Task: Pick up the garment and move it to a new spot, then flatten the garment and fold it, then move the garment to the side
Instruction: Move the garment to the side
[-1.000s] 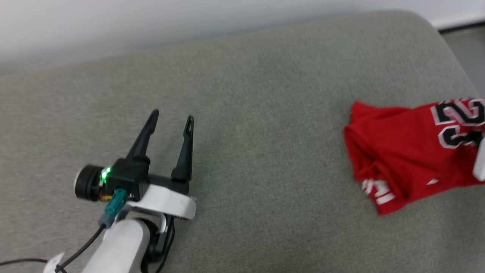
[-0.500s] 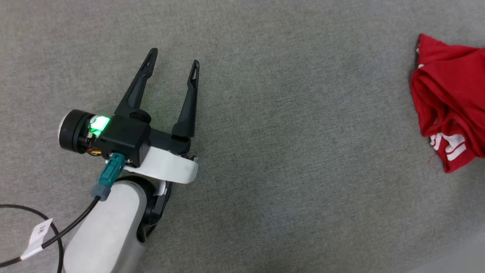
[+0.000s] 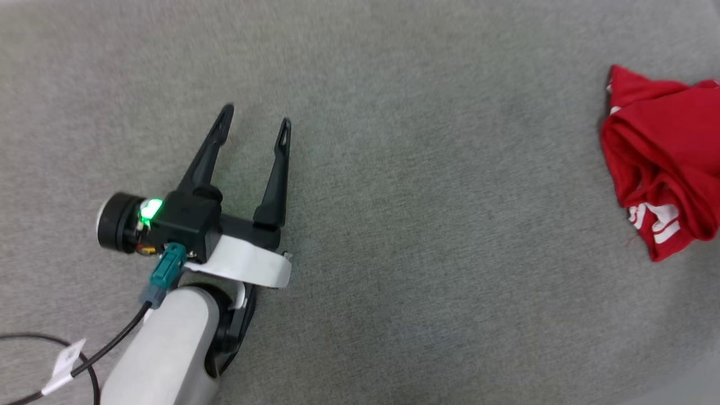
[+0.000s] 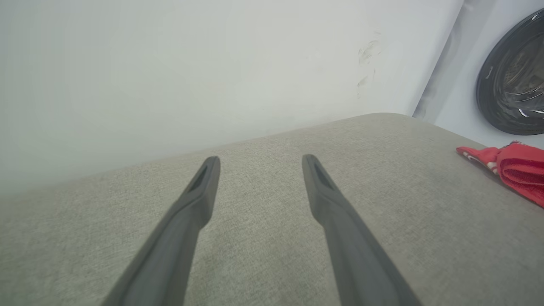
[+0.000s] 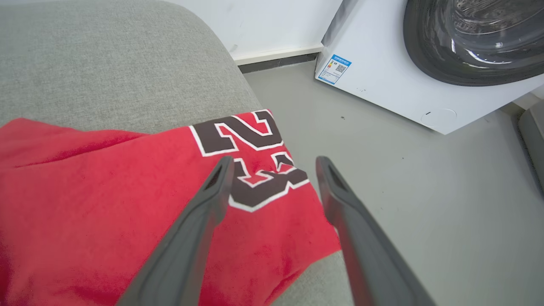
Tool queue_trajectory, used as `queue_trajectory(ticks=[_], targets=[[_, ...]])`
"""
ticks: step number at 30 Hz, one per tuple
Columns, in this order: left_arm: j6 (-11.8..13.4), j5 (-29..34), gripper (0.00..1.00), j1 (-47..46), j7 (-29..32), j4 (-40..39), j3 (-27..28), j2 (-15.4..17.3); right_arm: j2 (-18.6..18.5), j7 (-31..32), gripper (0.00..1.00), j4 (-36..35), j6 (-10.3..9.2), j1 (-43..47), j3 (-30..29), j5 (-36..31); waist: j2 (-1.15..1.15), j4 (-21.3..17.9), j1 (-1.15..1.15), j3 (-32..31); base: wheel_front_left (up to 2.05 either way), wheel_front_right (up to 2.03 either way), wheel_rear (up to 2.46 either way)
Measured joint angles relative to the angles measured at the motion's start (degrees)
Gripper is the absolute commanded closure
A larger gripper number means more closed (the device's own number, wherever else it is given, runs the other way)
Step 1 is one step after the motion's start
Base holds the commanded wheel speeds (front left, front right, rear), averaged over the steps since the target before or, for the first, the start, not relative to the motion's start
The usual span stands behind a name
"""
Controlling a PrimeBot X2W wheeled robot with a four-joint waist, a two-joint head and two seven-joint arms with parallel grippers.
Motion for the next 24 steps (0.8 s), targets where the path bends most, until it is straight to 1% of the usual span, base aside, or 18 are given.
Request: queue_trajectory(ticks=[3, 6, 13, 19, 24], targets=[[0.45, -1.4, 0.0, 1.81, -0.98, 1.44, 0.47, -0.67, -0.08, -1.37, 0.0, -1.93, 0.0, 2.6, 1.65, -1.14, 0.0, 0.12, 0.0, -2.8, 0.0, 0.0, 0.0], [1.14, -2.67, 0.0, 4.5, -1.82, 2.94, 1.0, -1.23, 1.02, -2.1, 0.0, -5.37, 0.0, 5.66, 3.65, -1.18, 0.0, 0.37, 0.0, -6.02, 0.0, 0.0, 0.0], [2.44, -5.42, 0.0, 9.59, -3.02, 5.98, 2.23, -2.11, 4.87, -1.96, 0.0, -17.94, 0.0, 16.05, 7.1, 0.09, 0.0, 2.02, -0.01, -13.46, 0.0, 0.0, 0.0], [3.09, -6.94, 0.0, 12.33, -3.94, 8.32, 3.44, -2.69, 9.78, -1.37, 0.0, -30.86, 0.0, 25.54, 8.31, 0.38, 0.0, 5.83, -0.01, -17.65, 0.0, 0.0, 0.0], [3.65, -7.82, 0.0, 14.03, -4.78, 10.03, 4.37, -2.99, 13.67, -1.14, 0.0, -39.84, 0.0, 31.51, 9.87, 0.16, 0.0, 9.76, -0.01, -20.06, 0.0, 0.0, 0.0]])
